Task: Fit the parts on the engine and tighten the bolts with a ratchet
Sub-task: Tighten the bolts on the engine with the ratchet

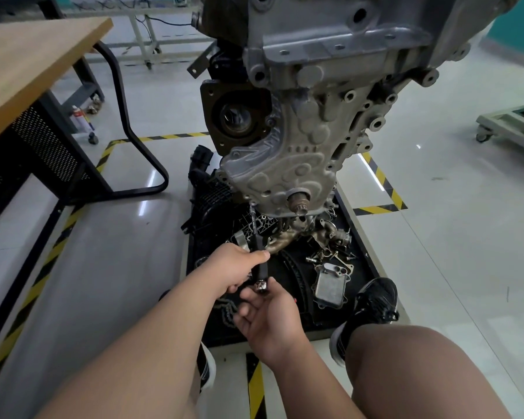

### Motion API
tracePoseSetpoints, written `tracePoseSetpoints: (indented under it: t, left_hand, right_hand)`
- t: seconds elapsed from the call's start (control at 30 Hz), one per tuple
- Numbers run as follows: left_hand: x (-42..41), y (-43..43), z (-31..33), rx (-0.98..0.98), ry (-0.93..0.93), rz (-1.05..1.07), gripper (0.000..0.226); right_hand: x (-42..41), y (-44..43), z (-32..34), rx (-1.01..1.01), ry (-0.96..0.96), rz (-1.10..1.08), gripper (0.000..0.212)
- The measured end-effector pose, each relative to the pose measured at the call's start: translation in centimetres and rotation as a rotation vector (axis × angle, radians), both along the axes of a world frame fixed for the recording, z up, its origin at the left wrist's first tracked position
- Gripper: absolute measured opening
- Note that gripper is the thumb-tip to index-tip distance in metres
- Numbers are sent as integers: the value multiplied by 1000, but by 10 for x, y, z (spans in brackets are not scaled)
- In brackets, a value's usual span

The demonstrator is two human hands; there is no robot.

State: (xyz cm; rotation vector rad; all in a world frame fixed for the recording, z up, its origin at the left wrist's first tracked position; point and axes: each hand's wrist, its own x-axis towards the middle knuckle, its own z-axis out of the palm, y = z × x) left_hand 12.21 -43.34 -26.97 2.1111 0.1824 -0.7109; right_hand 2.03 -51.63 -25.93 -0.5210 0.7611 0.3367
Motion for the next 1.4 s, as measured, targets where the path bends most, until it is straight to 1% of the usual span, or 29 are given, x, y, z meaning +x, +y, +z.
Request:
tracePoseSetpoints:
  t: [0.07, 0.13, 0.27, 0.37, 0.47, 0.6, 0.8, 0.9, 0.97, 1.0, 1.1, 1.17, 1.2, 1.27, 1.33, 1.4]
  left_hand:
    - [-1, 0, 2, 8, 0, -6, 49]
    - [-1, -1, 3, -8, 20, -16, 50]
    - [0, -3, 4, -119, 78, 12, 41]
    - [1, -3, 4, -189, 106, 39, 33]
    - [1, -2, 3, -179, 99, 38, 36]
    - [0, -2, 1, -117, 73, 22, 43]
    - [-1, -7, 3, -51, 30, 26, 43]
    - [-1, -8, 3, -20, 8, 29, 42]
    - [-2, -9, 2, -6, -10, 26, 41]
    - [-2, -9, 2, 1, -19, 24, 41]
    - [-3, -12, 3, 28, -45, 27, 42]
    - [-3, -13, 4, 48, -64, 33, 45]
    - [-3, -14, 4, 56, -70, 33, 46]
    - [-5, -14, 5, 68, -72, 26, 46]
    - [-6, -14, 6, 38, -38, 12, 46]
    - [-6, -12, 6, -36, 29, 21, 43]
  right_hand:
    - [0, 0, 1, 66, -5, -10, 41]
    - [0, 0, 1, 116, -13, -10, 48]
    - [0, -1, 4, 165, -32, -26, 64]
    - [1, -2, 7, 186, -37, -39, 67]
    - [1, -2, 6, 159, -39, -26, 68]
    - [0, -2, 4, 46, -45, 5, 66]
    - [-1, -4, 2, -153, -38, -18, 39]
    - [-3, -5, 3, -327, -76, 21, 24]
    - [-5, -6, 3, -520, -128, 58, 13]
    - [-5, -7, 3, -629, -153, 85, 13]
    - [-9, -5, 0, -942, -248, 187, 32]
    - [-10, -4, -1, -1060, -288, 222, 38]
    - [-9, -4, -1, -1083, -290, 225, 40]
    - [-8, -5, -1, -1067, -271, 215, 41]
    - [-6, -7, -2, -966, -239, 187, 38]
    - [-4, -9, -2, -802, -185, 125, 25]
